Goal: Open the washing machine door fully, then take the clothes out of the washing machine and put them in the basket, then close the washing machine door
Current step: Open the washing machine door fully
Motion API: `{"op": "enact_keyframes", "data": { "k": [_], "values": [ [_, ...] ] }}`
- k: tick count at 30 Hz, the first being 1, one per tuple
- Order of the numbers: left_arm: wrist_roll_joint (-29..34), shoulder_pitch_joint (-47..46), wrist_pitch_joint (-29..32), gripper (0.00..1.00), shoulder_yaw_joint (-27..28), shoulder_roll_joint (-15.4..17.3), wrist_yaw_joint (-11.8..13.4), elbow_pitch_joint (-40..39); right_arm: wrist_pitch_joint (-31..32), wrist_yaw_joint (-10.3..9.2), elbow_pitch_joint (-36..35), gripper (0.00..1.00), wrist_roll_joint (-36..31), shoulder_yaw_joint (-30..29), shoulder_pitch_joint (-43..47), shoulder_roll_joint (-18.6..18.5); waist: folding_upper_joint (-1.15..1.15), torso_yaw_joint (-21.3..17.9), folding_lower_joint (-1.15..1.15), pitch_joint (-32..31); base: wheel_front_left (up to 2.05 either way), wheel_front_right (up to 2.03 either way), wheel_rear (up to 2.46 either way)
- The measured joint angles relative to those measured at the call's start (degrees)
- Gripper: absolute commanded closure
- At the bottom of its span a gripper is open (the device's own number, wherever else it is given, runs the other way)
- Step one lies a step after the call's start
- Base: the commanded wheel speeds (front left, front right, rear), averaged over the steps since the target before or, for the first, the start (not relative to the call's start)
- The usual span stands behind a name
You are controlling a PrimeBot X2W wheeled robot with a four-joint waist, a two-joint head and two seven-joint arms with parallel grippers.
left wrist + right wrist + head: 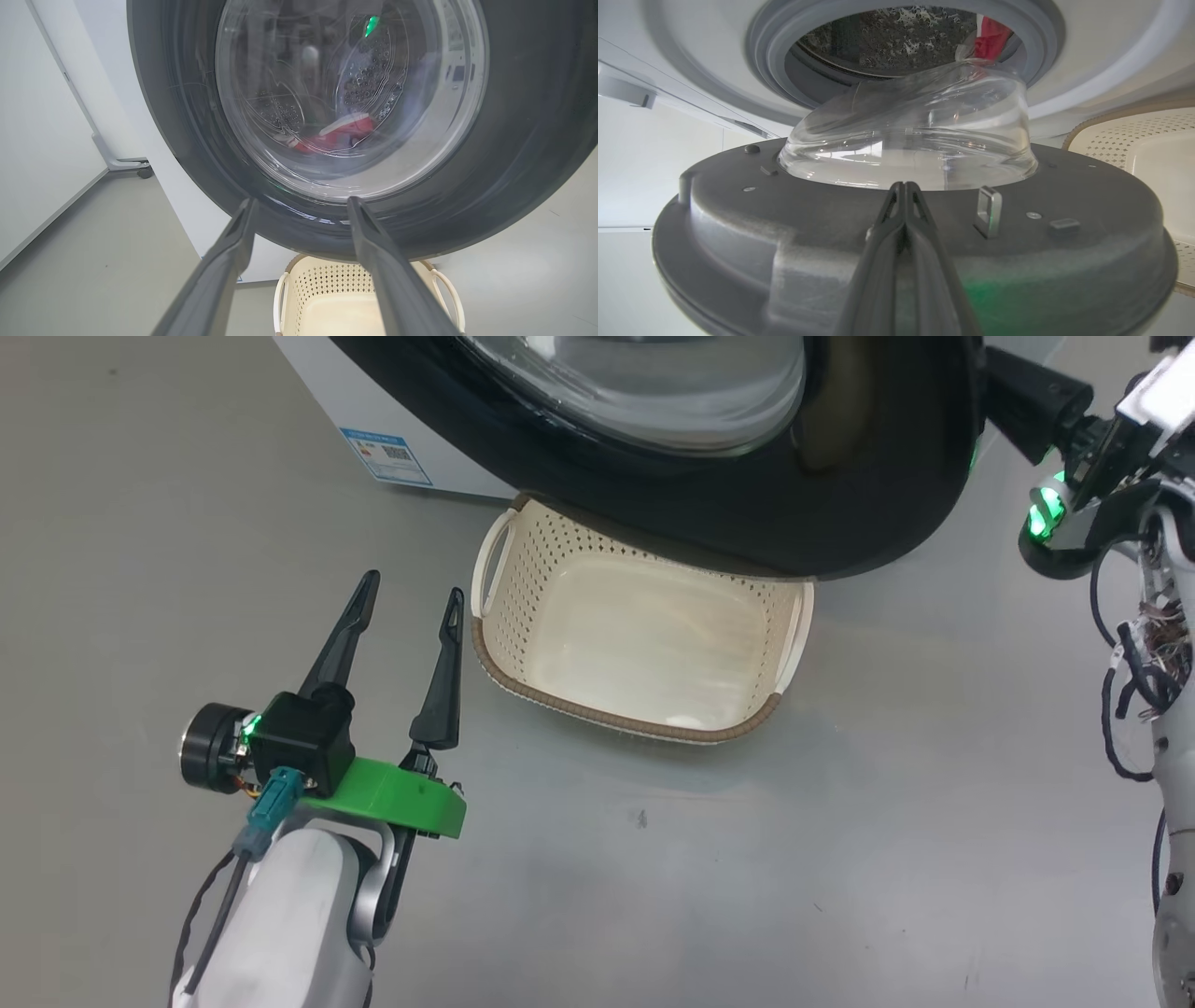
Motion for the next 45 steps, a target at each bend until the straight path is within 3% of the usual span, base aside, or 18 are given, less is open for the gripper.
{"op": "enact_keyframes", "data": {
  "k": [25, 45],
  "values": [
    [1.6, 6.6, 0.0, 0.00, -0.1, 0.1, -1.2, 3.4, 6.0, 1.48, -0.7, 1.00, 2.9, 4.7, 15.0, 6.8, 0.00, 0.2, 0.00, -12.6, 0.00, 0.00, 0.00],
    [2.2, 9.8, 0.0, 0.00, -0.3, 0.4, -2.2, 4.5, 5.8, 1.67, -4.6, 1.00, 5.3, 7.9, 23.8, 9.3, 0.00, 6.6, 0.00, -19.1, 0.00, 0.00, 0.00]
  ]
}}
